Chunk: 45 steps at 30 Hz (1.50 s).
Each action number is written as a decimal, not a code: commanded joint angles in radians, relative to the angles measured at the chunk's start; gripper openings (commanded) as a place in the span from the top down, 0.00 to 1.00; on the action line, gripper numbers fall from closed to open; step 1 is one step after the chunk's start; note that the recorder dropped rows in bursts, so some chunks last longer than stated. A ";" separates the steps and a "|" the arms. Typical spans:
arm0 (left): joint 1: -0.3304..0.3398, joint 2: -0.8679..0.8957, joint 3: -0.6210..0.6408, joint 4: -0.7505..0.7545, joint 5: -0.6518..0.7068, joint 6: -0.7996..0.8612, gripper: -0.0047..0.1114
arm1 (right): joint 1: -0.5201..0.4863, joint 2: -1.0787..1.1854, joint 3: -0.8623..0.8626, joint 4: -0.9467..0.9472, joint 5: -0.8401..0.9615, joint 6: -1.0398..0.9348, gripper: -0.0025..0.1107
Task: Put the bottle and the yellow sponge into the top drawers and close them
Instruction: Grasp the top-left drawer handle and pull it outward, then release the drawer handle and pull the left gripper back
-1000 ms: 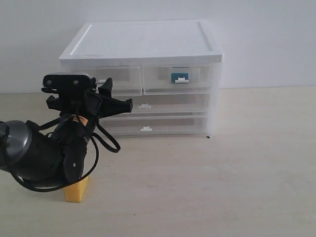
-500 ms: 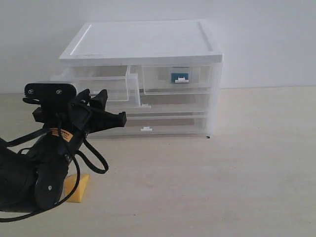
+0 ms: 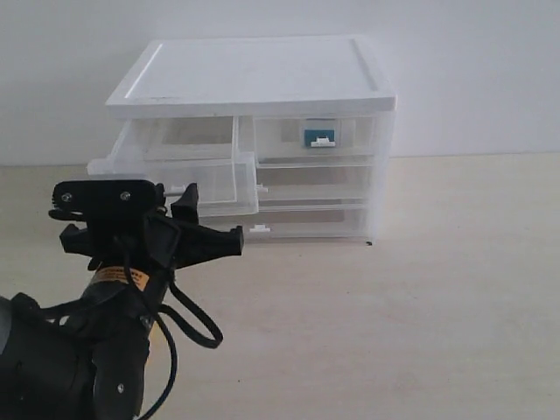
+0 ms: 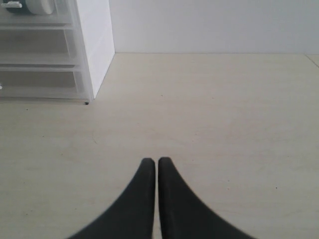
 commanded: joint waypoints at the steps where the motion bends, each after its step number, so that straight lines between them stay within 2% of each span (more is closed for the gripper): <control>1: -0.076 -0.012 0.032 -0.031 0.010 0.014 0.92 | -0.002 -0.005 0.000 0.002 -0.009 -0.003 0.98; 7: -0.137 -0.030 0.076 -0.041 0.010 0.014 0.92 | -0.002 -0.005 0.000 0.002 -0.009 -0.003 0.98; 15: -0.204 -0.072 0.078 -0.156 0.010 0.059 0.92 | -0.002 -0.005 0.000 0.002 -0.009 -0.003 0.98; 16: -0.204 -0.072 0.078 -0.156 0.010 0.072 0.89 | -0.002 -0.005 0.000 0.002 -0.009 -0.003 0.98; 20: -0.204 -0.074 0.078 -0.253 0.010 0.095 0.65 | -0.002 -0.005 0.000 0.002 -0.009 -0.003 0.98; 24: -0.204 -0.074 0.078 -0.310 0.010 0.144 0.55 | -0.002 -0.005 0.000 0.002 -0.009 -0.003 0.98; 27: -0.204 -0.074 0.078 -0.310 0.010 0.139 0.41 | -0.002 -0.005 0.000 0.002 -0.009 -0.003 0.98; 30: -0.204 -0.080 0.078 -0.310 0.010 0.139 0.33 | -0.002 -0.005 0.000 0.002 -0.009 -0.003 0.98; 32: -0.215 -0.093 0.078 -0.312 0.010 0.139 0.31 | -0.002 -0.005 0.000 0.002 -0.009 -0.003 0.98; 35: -0.271 -0.141 0.078 -0.325 0.010 0.190 0.31 | -0.002 -0.005 0.000 0.002 -0.009 -0.003 0.98; 38: -0.314 -0.174 0.078 -0.423 0.039 0.253 0.31 | -0.002 -0.005 0.000 0.002 -0.009 -0.003 0.98; 45: -0.377 -0.224 0.078 -0.689 0.081 0.593 0.31 | -0.002 -0.005 0.000 0.002 -0.009 -0.003 0.98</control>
